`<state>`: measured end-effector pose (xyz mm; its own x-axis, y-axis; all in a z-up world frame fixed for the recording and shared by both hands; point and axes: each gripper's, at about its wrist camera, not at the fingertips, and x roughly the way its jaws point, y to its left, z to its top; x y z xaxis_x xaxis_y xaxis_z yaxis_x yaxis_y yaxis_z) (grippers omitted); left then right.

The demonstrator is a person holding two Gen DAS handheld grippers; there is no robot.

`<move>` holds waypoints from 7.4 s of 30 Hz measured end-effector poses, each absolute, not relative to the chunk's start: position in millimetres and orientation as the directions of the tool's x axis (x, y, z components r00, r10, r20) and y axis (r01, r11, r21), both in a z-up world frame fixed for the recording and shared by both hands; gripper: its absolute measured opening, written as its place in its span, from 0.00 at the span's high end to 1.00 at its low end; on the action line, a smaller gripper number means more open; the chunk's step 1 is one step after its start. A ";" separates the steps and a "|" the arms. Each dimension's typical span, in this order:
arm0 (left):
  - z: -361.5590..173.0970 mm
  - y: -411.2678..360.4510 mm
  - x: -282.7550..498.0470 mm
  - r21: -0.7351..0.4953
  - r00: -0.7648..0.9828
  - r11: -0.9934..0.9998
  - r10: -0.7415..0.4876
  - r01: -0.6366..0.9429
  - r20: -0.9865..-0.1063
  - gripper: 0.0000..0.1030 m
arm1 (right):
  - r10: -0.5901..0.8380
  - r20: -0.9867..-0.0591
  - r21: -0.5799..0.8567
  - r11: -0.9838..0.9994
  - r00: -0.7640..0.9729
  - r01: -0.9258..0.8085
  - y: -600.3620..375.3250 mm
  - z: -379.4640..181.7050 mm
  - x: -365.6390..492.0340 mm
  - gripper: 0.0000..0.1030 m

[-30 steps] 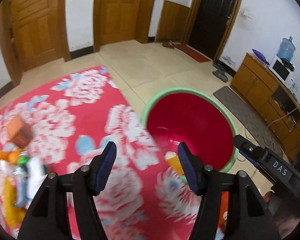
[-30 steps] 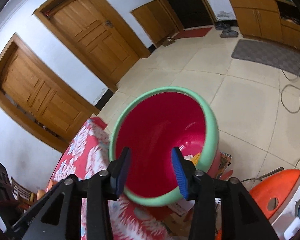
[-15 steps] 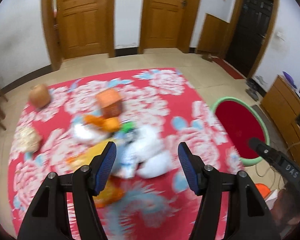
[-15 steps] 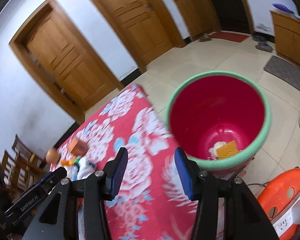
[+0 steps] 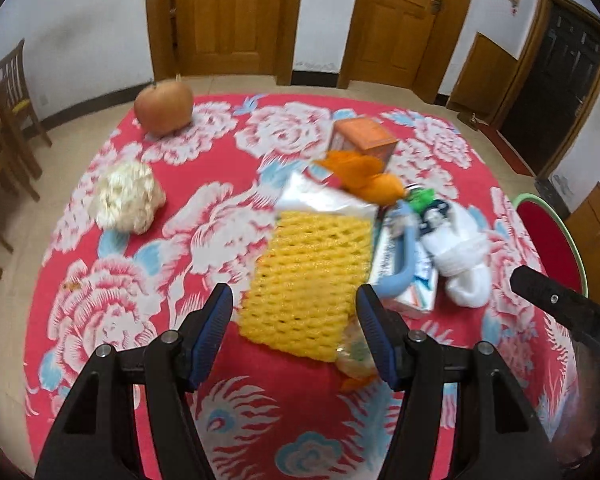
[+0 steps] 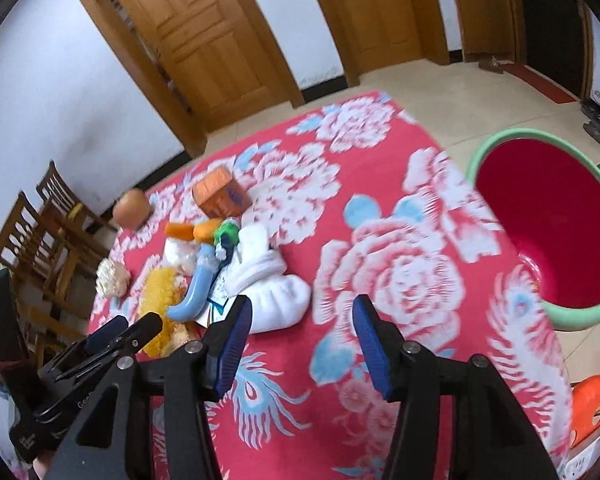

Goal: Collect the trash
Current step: 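Return both tools to the table over the remaining trash, then grasp long yellow foam net with left tool while right tool grasps white socks, then carry foam net and socks over red bucket and release both, then move both tools back over the table toward the snack bag, then grasp clear snack bag with left tool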

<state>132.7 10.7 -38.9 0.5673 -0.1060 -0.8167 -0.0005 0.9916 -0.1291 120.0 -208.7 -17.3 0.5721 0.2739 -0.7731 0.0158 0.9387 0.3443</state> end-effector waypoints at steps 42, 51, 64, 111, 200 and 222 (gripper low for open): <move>-10.0 20.6 117.9 -0.246 0.609 0.969 -0.212 0.028 -0.764 0.82 | 0.394 -0.748 0.410 0.907 0.534 -0.095 -204.3 -34.9 110.0 0.83; 13.8 -2.4 103.9 -0.253 0.635 0.962 -0.257 0.098 -0.728 0.82 | 0.401 -0.704 0.424 0.899 0.586 -0.106 -223.8 -12.7 86.4 0.83; 38.0 -56.7 96.4 -0.259 0.636 0.940 -0.340 0.221 -0.693 0.82 | 0.362 -0.659 0.432 0.900 0.659 -0.062 -269.7 10.4 63.7 0.82; -42.6 -313.5 188.8 -0.203 0.368 0.806 -0.457 0.555 -0.810 0.79 | 0.031 -0.796 0.399 0.777 0.604 0.487 -463.1 -65.9 98.8 0.71; -48.8 -1.7 134.4 -0.230 0.531 0.973 -0.202 0.014 -0.823 0.40 | 0.331 -0.734 0.408 0.913 0.593 -0.005 -221.5 -6.9 96.4 0.56; -41.0 20.3 133.8 -0.257 0.571 0.966 -0.208 -0.004 -0.794 0.55 | 0.347 -0.755 0.394 0.918 0.557 -0.038 -196.4 -14.3 111.5 0.56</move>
